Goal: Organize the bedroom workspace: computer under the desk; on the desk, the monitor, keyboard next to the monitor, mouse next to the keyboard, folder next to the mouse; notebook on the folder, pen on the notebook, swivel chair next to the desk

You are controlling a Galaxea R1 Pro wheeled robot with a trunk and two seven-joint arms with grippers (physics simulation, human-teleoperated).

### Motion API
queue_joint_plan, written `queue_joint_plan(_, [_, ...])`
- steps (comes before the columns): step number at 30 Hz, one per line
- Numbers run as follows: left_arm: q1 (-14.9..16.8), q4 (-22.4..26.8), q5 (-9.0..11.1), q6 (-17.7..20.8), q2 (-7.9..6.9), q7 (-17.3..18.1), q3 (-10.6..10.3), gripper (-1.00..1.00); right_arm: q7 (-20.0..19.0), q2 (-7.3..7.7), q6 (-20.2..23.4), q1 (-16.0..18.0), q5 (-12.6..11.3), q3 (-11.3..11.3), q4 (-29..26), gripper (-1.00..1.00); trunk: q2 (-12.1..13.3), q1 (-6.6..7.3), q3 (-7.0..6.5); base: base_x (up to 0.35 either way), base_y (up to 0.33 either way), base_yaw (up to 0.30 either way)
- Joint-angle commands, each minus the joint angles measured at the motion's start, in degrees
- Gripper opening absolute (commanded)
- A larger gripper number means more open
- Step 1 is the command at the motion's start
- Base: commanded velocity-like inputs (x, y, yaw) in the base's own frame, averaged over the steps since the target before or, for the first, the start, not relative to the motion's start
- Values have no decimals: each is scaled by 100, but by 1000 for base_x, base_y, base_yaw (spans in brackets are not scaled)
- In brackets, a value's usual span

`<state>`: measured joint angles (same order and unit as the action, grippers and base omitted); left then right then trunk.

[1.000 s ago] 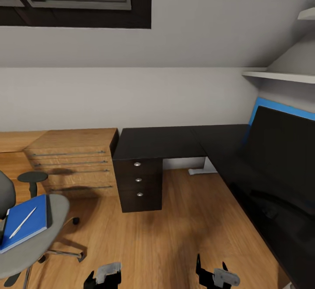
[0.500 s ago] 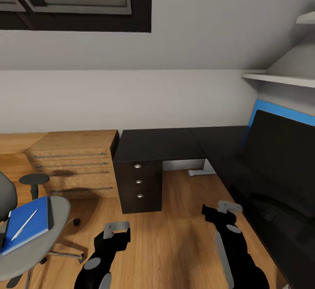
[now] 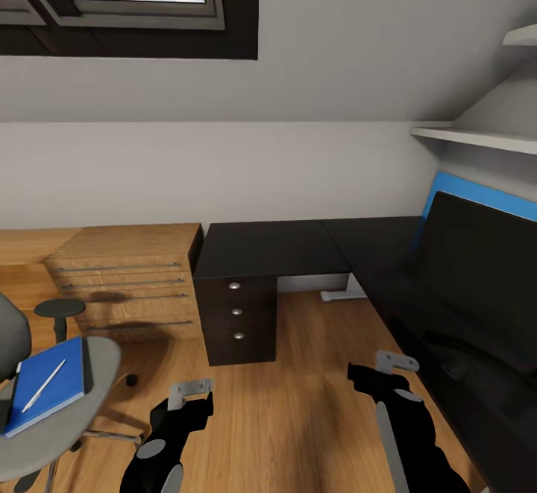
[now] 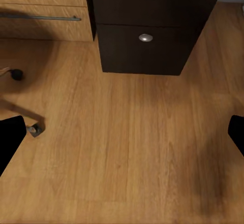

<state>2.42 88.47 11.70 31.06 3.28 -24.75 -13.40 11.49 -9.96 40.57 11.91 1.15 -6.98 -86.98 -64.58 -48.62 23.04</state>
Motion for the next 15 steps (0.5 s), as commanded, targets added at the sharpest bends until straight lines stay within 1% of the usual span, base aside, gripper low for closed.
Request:
queue_joint_plan(1, [4,6,61,12,-2,-56,-7,100,8,-4,27,5,-16,-4,-5,100,-4,0,7,0,0,-25])
queue_joint_plan(8, [4,-5,70,6,2,-57,-18,100,11,-4,17,0,-61,-5,10,100,-4,0,9,22,0,-12])
queue_joint_plan(11, [4,-5,73,6,5,-57,-26,100,11,-4,11,3,-63,-5,16,100,-4,0,9,224,0,-161])
queue_joint_plan(15, [4,-11,77,4,6,-57,-25,100,11,-4,6,4,-63,-10,23,100,-4,0,9,281,0,-241])
